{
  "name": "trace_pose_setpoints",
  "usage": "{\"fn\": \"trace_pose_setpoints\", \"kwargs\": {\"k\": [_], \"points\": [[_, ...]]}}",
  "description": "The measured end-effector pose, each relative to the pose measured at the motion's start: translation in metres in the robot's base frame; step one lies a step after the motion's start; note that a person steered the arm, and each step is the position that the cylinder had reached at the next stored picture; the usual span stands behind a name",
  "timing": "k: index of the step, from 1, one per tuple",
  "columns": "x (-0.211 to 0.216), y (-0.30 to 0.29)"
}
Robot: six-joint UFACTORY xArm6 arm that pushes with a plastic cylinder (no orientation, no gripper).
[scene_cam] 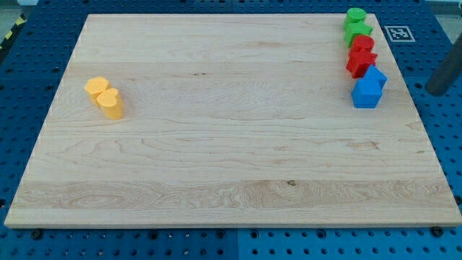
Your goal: Push the red blocks to the left side
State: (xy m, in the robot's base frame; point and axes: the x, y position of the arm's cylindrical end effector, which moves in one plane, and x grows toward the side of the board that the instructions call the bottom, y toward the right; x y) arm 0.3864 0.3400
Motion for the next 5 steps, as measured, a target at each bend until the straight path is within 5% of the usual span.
{"fn": "trace_pose_setpoints", "kwargs": {"k": [2, 5], "points": [[-0.046, -0.045], [-0.046, -0.163]]}}
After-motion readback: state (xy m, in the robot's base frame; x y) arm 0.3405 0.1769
